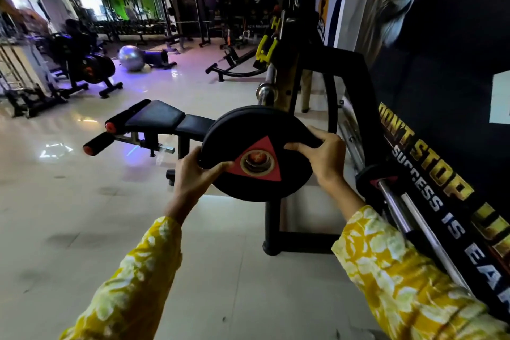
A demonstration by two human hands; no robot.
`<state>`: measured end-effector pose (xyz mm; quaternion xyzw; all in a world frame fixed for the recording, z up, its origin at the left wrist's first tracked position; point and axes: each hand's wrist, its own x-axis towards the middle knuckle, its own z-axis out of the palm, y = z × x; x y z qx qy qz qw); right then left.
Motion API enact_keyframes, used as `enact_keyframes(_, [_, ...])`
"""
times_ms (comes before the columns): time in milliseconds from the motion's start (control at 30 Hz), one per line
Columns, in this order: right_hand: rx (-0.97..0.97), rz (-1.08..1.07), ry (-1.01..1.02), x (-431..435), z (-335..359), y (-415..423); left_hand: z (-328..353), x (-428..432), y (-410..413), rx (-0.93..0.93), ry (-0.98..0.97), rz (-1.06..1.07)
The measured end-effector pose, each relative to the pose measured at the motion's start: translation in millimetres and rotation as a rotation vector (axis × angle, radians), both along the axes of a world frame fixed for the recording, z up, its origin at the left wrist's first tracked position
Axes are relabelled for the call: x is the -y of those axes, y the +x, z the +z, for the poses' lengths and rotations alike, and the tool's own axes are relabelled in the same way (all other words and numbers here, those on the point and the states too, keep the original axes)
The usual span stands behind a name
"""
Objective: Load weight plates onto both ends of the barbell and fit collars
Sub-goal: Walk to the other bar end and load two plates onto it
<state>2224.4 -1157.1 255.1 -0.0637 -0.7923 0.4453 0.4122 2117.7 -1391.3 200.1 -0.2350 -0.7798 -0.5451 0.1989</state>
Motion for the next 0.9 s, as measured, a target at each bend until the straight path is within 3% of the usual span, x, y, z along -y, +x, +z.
enact_keyframes(233, [-0.07, -0.044, 0.021, -6.9, -2.0, -29.8, 0.1, -18.3, -25.8, 0.042, 0.02, 0.068])
enact_keyframes(300, [-0.149, -0.101, 0.175, -3.4, -15.7, -36.4, 5.7, -29.1, -19.3, -0.193, -0.011, 0.139])
enact_keyframes(367, [-0.123, -0.174, 0.469, 0.4, -34.7, -43.4, 11.1, -43.4, -19.1, -0.533, -0.095, 0.205])
enact_keyframes(433, [-0.077, -0.32, 0.702, 1.3, -51.0, -57.0, 9.7, -59.8, -28.7, -0.733, -0.238, 0.251])
enact_keyframes(567, [-0.107, -0.599, 0.839, -2.2, -56.0, -82.7, -3.0, -80.7, -51.8, -0.726, -0.332, 0.414])
enact_keyframes(900, [-0.206, -0.597, 0.96, -47.6, -50.0, -167.9, -12.3, -124.2, -131.4, -0.668, -0.322, 0.493])
